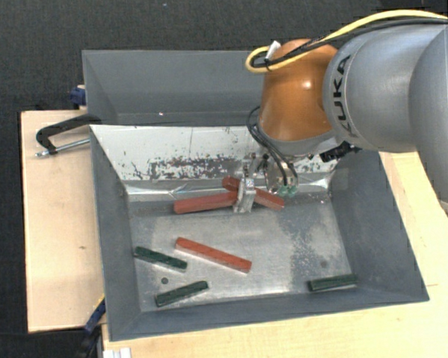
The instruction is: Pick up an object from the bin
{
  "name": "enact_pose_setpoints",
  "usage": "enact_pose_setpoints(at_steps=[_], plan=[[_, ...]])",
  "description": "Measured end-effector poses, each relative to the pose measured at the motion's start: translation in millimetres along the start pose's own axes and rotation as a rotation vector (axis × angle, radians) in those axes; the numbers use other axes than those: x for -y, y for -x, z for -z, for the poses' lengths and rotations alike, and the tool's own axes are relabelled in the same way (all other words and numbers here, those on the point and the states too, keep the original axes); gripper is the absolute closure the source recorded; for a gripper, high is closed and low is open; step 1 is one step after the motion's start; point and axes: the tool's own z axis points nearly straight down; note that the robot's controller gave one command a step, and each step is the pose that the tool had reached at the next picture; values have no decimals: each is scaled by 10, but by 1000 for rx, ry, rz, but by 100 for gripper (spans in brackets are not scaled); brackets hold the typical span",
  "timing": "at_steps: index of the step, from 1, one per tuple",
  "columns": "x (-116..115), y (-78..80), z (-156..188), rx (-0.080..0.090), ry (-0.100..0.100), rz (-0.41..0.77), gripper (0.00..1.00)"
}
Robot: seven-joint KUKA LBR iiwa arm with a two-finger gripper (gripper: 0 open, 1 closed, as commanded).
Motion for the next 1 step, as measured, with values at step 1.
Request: enact_pose_setpoints(at_steps=[1], plan=[[-2,3,69,0,0,0,100]])
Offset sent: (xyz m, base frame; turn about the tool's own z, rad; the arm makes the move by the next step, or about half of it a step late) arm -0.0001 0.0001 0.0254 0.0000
